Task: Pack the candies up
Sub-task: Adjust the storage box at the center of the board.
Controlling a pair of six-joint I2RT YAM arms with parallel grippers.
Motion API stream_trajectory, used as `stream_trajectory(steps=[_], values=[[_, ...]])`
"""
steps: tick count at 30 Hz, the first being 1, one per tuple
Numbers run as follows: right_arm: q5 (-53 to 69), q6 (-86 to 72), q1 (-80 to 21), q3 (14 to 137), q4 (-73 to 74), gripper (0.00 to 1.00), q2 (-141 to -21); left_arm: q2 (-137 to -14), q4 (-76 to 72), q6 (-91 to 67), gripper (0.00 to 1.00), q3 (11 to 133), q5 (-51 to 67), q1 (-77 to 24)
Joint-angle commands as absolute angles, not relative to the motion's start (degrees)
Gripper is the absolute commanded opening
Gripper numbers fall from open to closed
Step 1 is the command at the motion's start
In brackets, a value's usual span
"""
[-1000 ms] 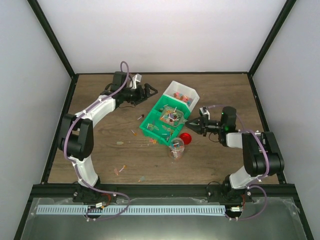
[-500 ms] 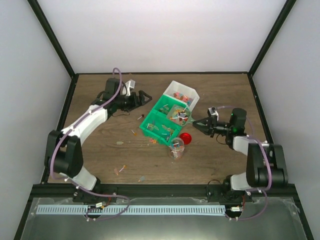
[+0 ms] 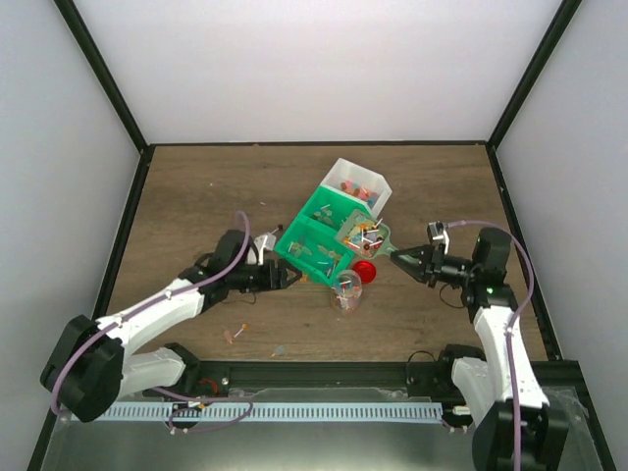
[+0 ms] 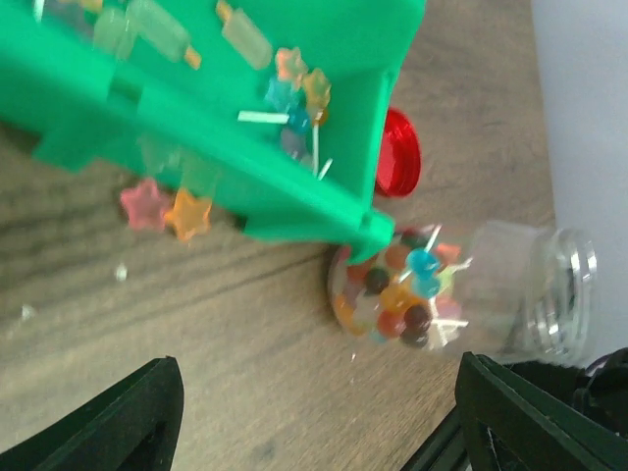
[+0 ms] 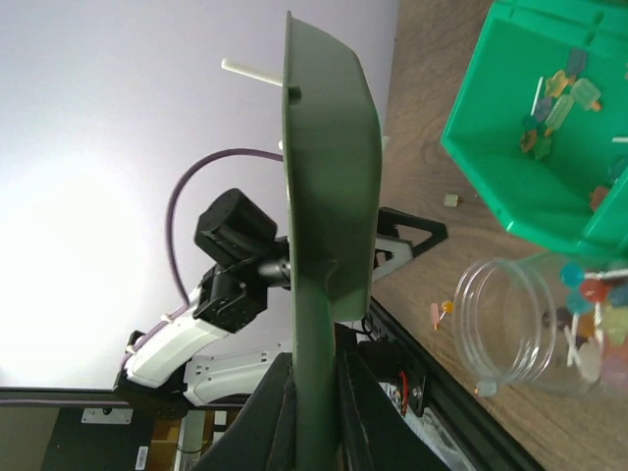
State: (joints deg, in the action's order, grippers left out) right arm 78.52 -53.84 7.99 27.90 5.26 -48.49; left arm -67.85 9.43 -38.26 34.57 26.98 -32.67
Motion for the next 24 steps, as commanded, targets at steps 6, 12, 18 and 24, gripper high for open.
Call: stream_trajectory(steps=[6, 12, 18, 24], values=[[78.8, -55.0, 9.0, 25.6, 21.7, 0.01, -33.0, -68.4, -0.4, -47.4, 0.77, 29.2, 19.8, -37.9], [77.5, -55.0, 9.0, 26.4, 28.0, 0.01, -27.1, -75.0, -2.8, -46.7, 0.78, 34.2, 18.3, -37.8], [72.1, -51.2, 9.0, 30.5, 39.3, 0.01, -24.2, -83.2, -2.7, -44.4, 0.8, 39.9, 17.9, -37.5], [68.5, -50.4, 9.0, 34.7, 43.7, 0.01, -25.0, -87.8, -2.4, -43.0, 0.8, 43.7, 16.8, -35.3]])
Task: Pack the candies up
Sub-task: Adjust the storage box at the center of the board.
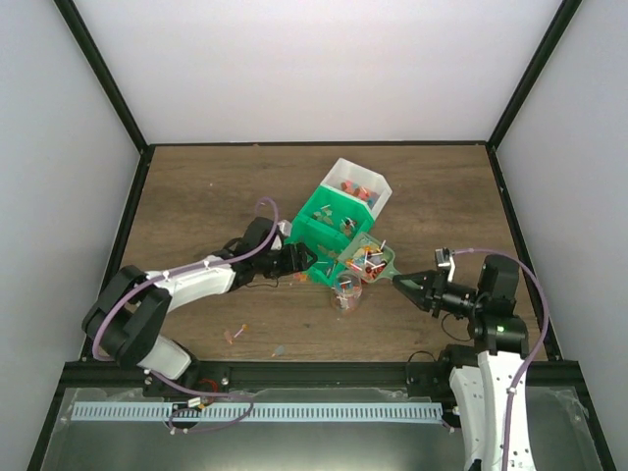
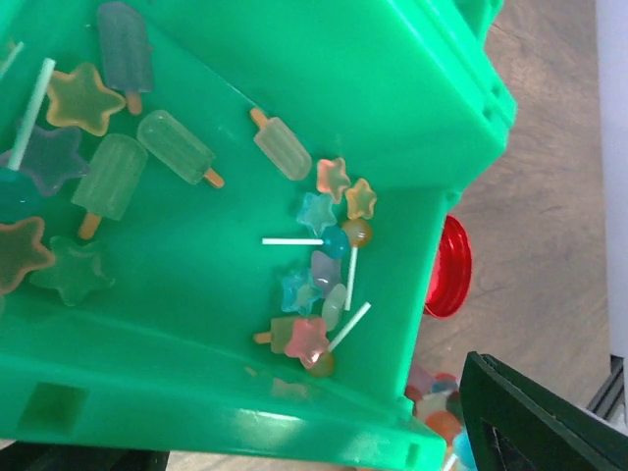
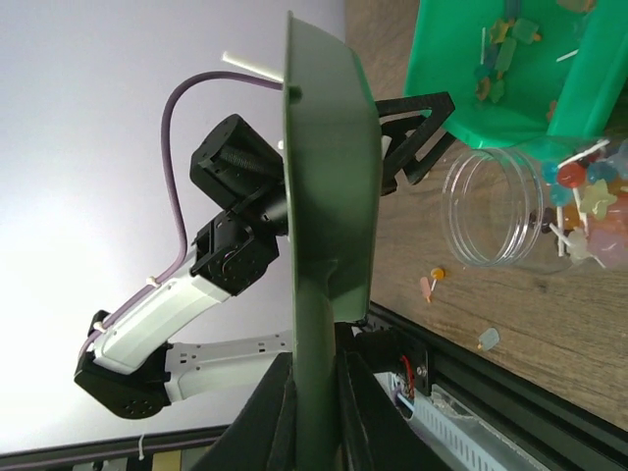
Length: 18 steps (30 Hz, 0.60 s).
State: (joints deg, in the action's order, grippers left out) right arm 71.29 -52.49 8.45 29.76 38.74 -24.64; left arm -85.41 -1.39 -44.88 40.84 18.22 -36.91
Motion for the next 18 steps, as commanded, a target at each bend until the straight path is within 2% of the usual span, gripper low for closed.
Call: stream_trajectory(steps=[1, 4, 8, 15, 18], values=[[67.7, -49.7, 9.0, 35.7, 44.8, 0.01, -25.7, -88.8, -2.1, -42.6, 0.8, 44.6, 16.6, -34.6], [65.9, -46.7, 9.1, 39.1, 48.0, 0.01, -28.2, -92.3, 1.5, -40.4, 0.77, 49.6, 15.2, -32.7], [65.4, -43.3, 9.1, 42.6, 50.2, 0.01, -31.3, -95.9, 9.3, -36.9, 0.67, 57.8, 10.5, -31.5], [65.8, -42.5, 9.0, 42.8, 49.8, 0.01, -32.9, -104.4, 21.9, -29.0, 0.59, 73.5, 4.7, -30.0], [65.8, -42.4, 9.0, 43.0, 50.0, 0.01, -33.2, -111.0, 28.6, -24.7, 0.52, 81.7, 2.6, -29.2]])
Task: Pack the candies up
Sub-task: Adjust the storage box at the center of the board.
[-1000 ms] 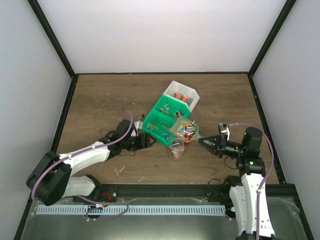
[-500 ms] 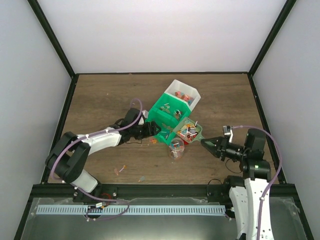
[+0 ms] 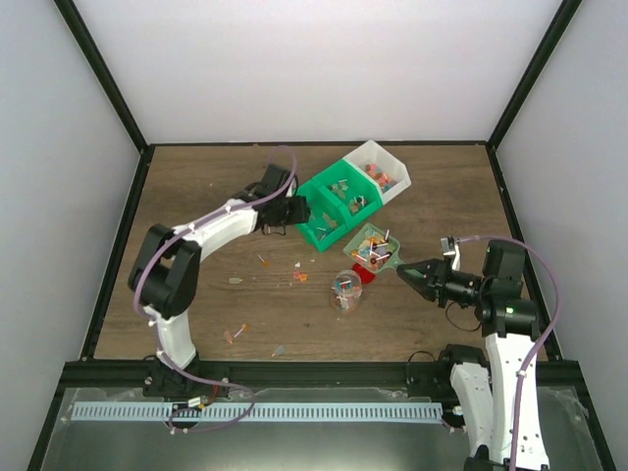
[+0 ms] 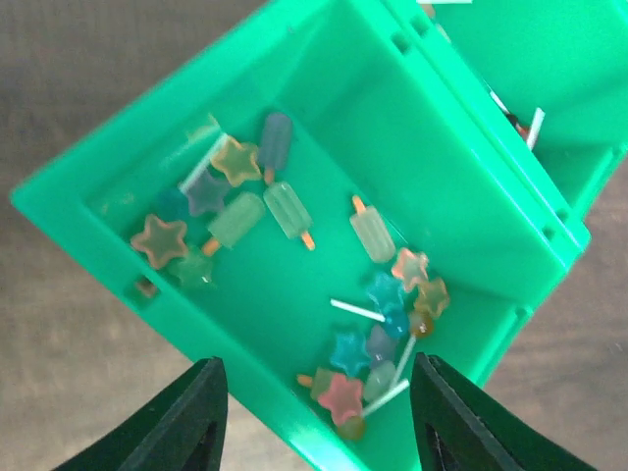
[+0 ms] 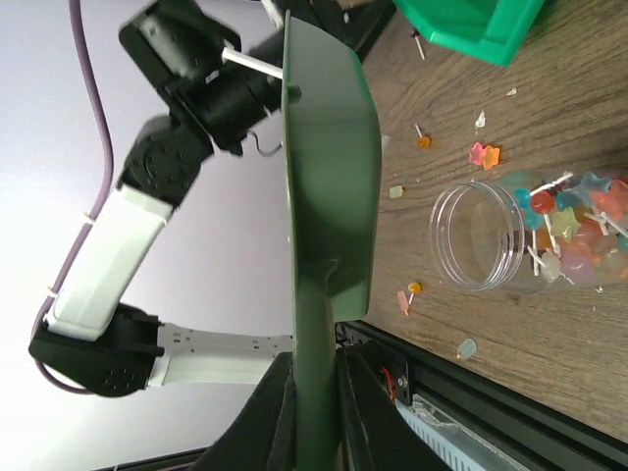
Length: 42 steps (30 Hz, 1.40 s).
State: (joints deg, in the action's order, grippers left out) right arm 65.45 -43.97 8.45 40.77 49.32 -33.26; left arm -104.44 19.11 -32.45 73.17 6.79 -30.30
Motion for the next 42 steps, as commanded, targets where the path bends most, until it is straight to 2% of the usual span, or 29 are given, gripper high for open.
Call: stream_trajectory(steps=[1, 4, 6, 9, 11, 14, 18, 22, 29, 38, 42], values=[[65.7, -42.2, 9.1, 43.2, 50.1, 0.01, -33.3, -112.5, 30.3, -24.0, 0.5, 83.9, 2.3, -29.0], [65.6, -41.6, 9.1, 43.9, 50.7, 0.01, -34.1, -115.7, 34.6, -24.5, 0.49, 88.5, 1.9, -28.2], [65.4, -41.2, 9.1, 44.2, 50.8, 0.01, -34.6, -116.9, 37.4, -25.5, 0.55, 90.9, 2.1, -27.9], [65.4, -41.2, 9.1, 44.1, 50.4, 0.01, -35.0, -115.8, 38.4, -28.6, 0.7, 90.3, 1.8, -27.9], [65.4, -41.5, 9.0, 43.6, 49.8, 0.01, -35.3, -114.9, 38.7, -31.0, 0.73, 89.5, 1.4, -27.9], [65.6, -42.2, 9.0, 42.9, 48.5, 0.01, -35.4, -114.9, 38.3, -32.8, 0.61, 89.3, 0.9, -27.9], [65.7, -42.2, 9.0, 43.1, 48.4, 0.01, -35.7, -118.4, 39.8, -30.9, 0.52, 92.9, 3.0, -27.9], [65.7, -41.4, 9.0, 44.0, 49.1, 0.01, -36.2, -122.1, 43.5, -27.9, 0.37, 97.7, 2.1, -27.9], [65.4, -41.0, 9.0, 44.5, 49.1, 0.01, -37.7, -122.9, 42.9, -23.2, 0.28, 99.4, 4.6, -26.7], [65.3, -40.9, 9.0, 46.4, 50.3, 0.01, -38.2, -127.5, 44.8, -17.5, 0.23, 104.9, 5.3, -25.0], [64.1, -39.5, 9.1, 48.0, 53.0, 0.01, -38.9, -129.8, 46.7, -16.4, 0.24, 109.1, 3.2, -24.7]])
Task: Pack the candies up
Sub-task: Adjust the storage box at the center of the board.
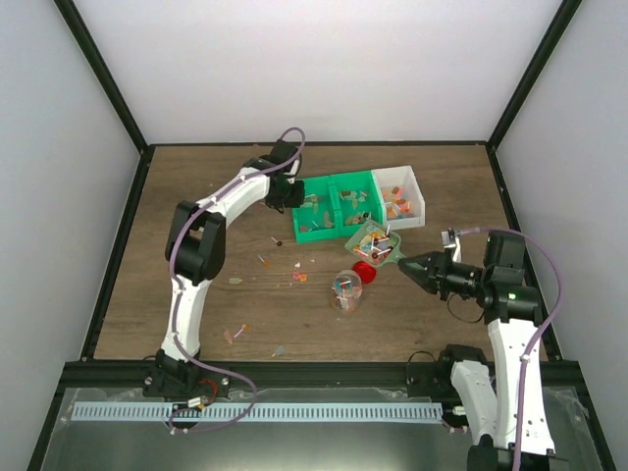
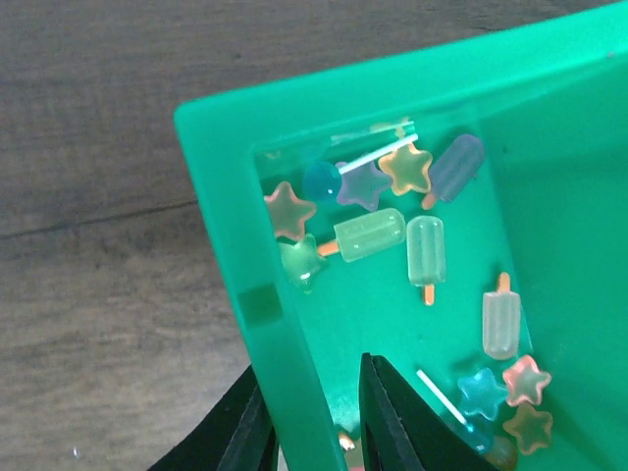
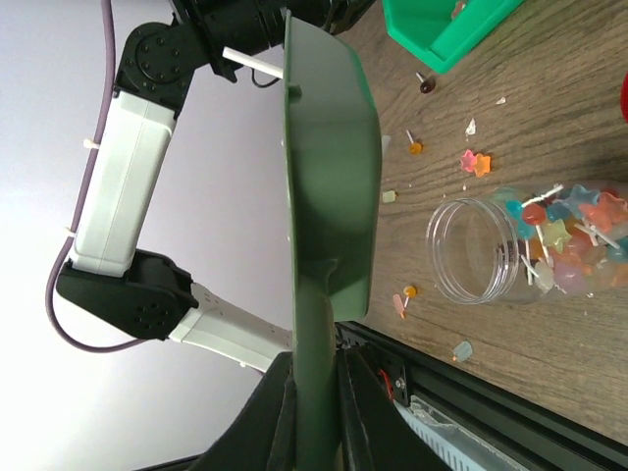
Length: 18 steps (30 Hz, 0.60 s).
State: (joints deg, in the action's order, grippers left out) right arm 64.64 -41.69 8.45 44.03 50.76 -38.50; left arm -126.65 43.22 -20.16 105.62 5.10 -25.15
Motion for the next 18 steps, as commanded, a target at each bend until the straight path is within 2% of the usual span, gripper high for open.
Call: stream_trajectory(steps=[1, 4, 8, 11, 15, 18], values=[[63.6, -38.7, 9.0, 48.3, 54.0, 0.01, -39.1, -130.2, 47.4, -16.2, 0.26, 110.5, 3.3, -24.6], [61.1, -35.4, 9.0, 49.0, 57.6, 0.01, -39.6, -129.8, 47.7, -16.5, 0.36, 112.2, 4.4, -24.4], [60.4, -33.5, 9.0, 48.6, 59.9, 0.01, -38.1, -126.2, 47.0, -18.1, 0.45, 111.1, 5.2, -24.5], [60.3, -31.8, 9.0, 47.4, 61.6, 0.01, -36.2, -122.6, 46.1, -19.1, 0.59, 109.9, 5.7, -24.5], [59.7, -29.4, 9.0, 44.7, 63.1, 0.01, -33.2, -115.8, 42.9, -20.8, 0.84, 105.8, 4.1, -24.7], [57.5, -27.4, 9.0, 43.7, 65.3, 0.01, -31.8, -110.6, 40.1, -22.2, 0.94, 100.7, 4.7, -24.9]])
